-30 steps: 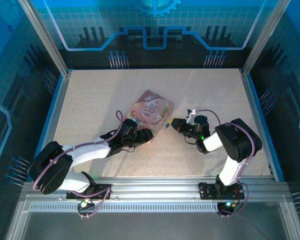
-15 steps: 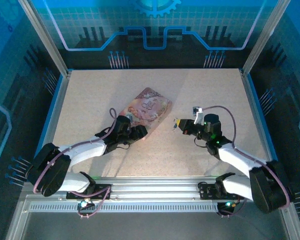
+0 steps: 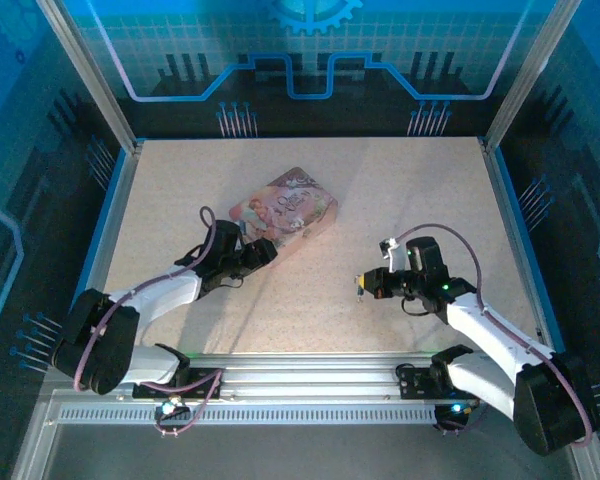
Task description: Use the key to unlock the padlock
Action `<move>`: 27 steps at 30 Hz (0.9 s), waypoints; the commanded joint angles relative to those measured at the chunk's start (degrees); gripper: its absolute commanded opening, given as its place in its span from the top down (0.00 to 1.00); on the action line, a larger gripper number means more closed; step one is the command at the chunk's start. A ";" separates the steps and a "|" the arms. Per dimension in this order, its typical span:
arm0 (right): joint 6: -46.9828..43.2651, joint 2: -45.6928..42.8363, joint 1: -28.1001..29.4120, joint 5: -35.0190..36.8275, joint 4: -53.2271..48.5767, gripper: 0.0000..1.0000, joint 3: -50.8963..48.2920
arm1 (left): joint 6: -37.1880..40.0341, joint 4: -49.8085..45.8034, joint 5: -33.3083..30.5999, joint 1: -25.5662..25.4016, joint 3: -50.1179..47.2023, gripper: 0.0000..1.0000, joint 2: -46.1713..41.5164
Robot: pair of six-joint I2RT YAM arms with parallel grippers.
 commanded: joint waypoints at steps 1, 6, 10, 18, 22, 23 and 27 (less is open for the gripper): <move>-2.61 0.65 0.98 -1.20 -5.34 1.00 1.55 | 3.90 -4.27 0.04 0.53 2.21 0.30 -3.87; -3.41 2.95 1.99 -1.08 -5.21 1.00 1.96 | 4.69 -5.26 -1.06 0.53 1.25 0.28 -8.62; -3.19 6.78 3.19 -1.63 -2.74 1.00 2.31 | 4.56 -5.66 -1.46 0.54 -0.17 0.26 -12.12; -1.70 16.91 5.30 -2.73 4.63 1.00 3.70 | 4.73 -7.26 -2.86 0.58 -1.52 0.24 -17.69; 0.02 20.26 5.41 -2.76 8.10 1.00 3.35 | 5.26 -7.61 -2.58 0.64 -1.33 0.24 -17.95; 0.42 20.92 5.40 -2.75 8.70 0.96 3.30 | 5.38 -7.69 -2.69 0.58 -1.19 0.24 -17.91; 0.47 22.53 5.40 -2.67 9.24 0.89 3.53 | 5.98 -8.25 -3.08 0.73 -0.67 0.23 -17.91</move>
